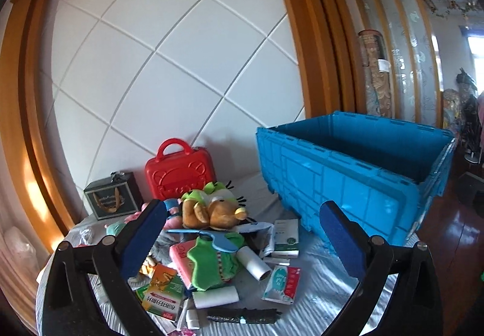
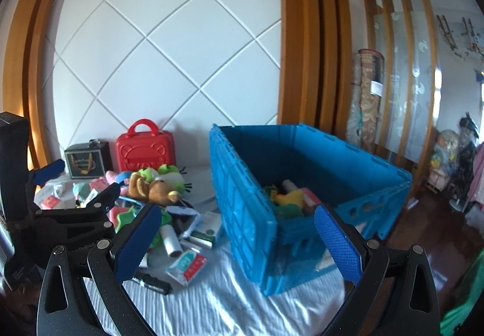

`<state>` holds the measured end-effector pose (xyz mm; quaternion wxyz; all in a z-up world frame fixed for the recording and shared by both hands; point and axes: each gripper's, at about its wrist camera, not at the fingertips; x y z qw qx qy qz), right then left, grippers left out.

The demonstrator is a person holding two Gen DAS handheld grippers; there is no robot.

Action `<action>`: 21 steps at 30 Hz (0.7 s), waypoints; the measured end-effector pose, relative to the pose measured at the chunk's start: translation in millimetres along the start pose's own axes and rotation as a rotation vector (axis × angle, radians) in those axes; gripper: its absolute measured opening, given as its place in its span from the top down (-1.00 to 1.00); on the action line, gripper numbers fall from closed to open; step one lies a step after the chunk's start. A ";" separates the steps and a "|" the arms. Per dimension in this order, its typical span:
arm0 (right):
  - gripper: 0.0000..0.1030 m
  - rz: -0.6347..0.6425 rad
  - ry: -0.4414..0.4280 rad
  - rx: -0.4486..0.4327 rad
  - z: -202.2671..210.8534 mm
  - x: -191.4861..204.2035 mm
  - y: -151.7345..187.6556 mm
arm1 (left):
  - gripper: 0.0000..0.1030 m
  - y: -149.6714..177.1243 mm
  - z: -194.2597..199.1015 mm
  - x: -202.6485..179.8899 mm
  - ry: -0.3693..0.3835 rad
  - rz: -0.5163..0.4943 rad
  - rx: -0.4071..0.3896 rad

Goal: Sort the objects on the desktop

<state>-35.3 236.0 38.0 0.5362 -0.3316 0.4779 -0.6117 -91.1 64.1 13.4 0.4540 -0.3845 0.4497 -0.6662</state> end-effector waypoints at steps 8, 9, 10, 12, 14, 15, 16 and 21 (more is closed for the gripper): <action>-0.99 -0.058 0.072 0.025 22.5 -22.0 13.8 | -1.00 -1.6 20.6 -18.6 0.085 -0.009 -0.008; -0.99 -0.067 0.075 0.028 24.6 -23.5 15.8 | -1.00 -0.8 21.7 -19.4 0.095 -0.012 -0.008; -0.99 -0.070 0.081 0.032 26.3 -24.2 17.0 | -1.00 -0.6 21.9 -20.0 0.097 -0.013 -0.005; -0.99 -0.068 0.084 0.034 29.5 -24.2 18.2 | -1.00 0.5 22.3 -20.4 0.105 -0.013 0.001; -0.99 -0.063 0.096 0.027 33.4 -24.1 19.8 | -1.00 1.9 22.0 -23.8 0.114 -0.022 0.011; -0.99 -0.065 0.095 0.028 33.6 -24.3 20.0 | -1.00 2.8 22.1 -25.1 0.119 -0.024 0.014; -0.99 -0.069 0.093 0.031 33.0 -25.1 20.3 | -1.00 3.2 22.1 -25.5 0.122 -0.025 0.013; -0.99 -0.074 0.095 0.033 32.6 -26.4 19.7 | -1.00 3.9 24.4 -28.3 0.141 -0.033 0.002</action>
Point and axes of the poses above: each gripper's, at about its wrist camera, not at the fingertips, and z roughly against the way its jaws point, x to its left, y to its underside, and after that the axes turned 10 degrees about y, right-handed
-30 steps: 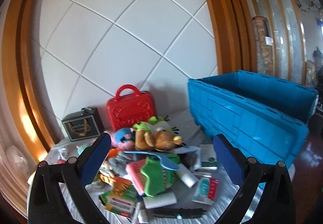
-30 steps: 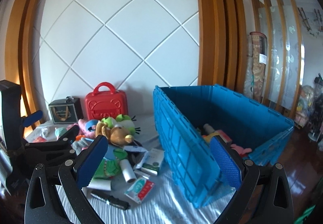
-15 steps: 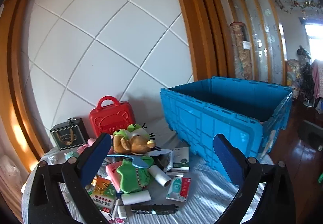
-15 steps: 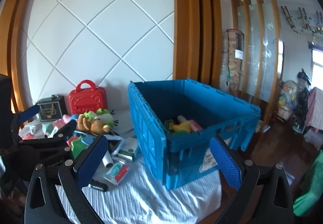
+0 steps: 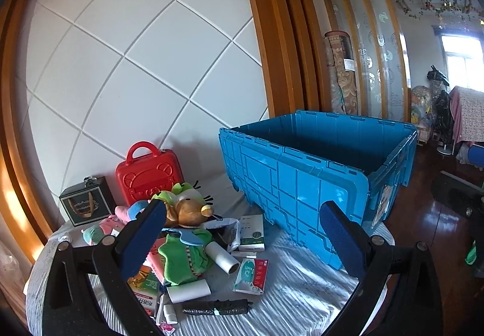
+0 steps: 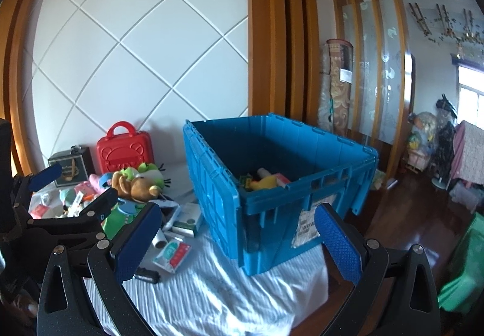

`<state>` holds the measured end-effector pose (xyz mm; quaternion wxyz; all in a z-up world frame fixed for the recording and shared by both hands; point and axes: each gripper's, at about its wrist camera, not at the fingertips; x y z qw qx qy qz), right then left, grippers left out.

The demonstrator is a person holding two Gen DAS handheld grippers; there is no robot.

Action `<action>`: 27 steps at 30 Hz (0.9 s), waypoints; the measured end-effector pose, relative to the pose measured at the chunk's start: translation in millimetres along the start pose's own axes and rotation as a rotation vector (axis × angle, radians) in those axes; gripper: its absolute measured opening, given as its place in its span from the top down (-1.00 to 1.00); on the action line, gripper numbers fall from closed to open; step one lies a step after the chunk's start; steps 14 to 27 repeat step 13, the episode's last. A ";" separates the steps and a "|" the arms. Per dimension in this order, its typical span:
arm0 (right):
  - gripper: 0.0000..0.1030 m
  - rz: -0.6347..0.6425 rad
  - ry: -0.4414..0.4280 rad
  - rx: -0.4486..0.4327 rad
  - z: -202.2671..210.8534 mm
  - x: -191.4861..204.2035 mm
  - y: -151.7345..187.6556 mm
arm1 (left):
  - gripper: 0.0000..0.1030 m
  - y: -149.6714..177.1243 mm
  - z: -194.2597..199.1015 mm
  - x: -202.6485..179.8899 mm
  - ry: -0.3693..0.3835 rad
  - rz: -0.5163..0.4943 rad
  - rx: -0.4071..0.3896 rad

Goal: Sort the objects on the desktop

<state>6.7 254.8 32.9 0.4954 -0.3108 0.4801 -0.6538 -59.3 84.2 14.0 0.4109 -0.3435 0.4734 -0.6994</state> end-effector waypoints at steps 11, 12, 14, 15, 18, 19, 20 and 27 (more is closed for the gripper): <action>-0.99 -0.009 -0.001 -0.009 -5.1 -6.0 -6.4 | -1.00 -2.2 -1.9 2.4 -0.001 0.005 -0.008; -0.99 -0.010 0.000 -0.012 -5.2 -6.3 -7.2 | -1.00 -3.0 -2.4 1.6 -0.003 0.005 -0.011; -0.99 -0.009 -0.001 -0.014 -5.3 -6.4 -8.0 | -1.00 -3.6 -2.1 1.7 -0.005 0.008 -0.013; -0.99 -0.009 -0.001 -0.014 -5.3 -6.4 -8.0 | -1.00 -3.6 -2.1 1.7 -0.005 0.008 -0.013; -0.99 -0.009 -0.001 -0.014 -5.3 -6.4 -8.0 | -1.00 -3.6 -2.1 1.7 -0.005 0.008 -0.013; -0.99 -0.009 -0.001 -0.014 -5.3 -6.4 -8.0 | -1.00 -3.6 -2.1 1.7 -0.005 0.008 -0.013; -0.99 -0.009 -0.001 -0.014 -5.3 -6.4 -8.0 | -1.00 -3.6 -2.1 1.7 -0.005 0.008 -0.013; -0.99 -0.009 -0.001 -0.014 -5.3 -6.4 -8.0 | -1.00 -3.6 -2.1 1.7 -0.005 0.008 -0.013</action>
Point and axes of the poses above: each gripper's, at about its wrist camera, not at the fingertips, and z roughly against the way its jaws point, x to its left, y to its underside, and after that the axes turned 10 degrees about y, right-handed
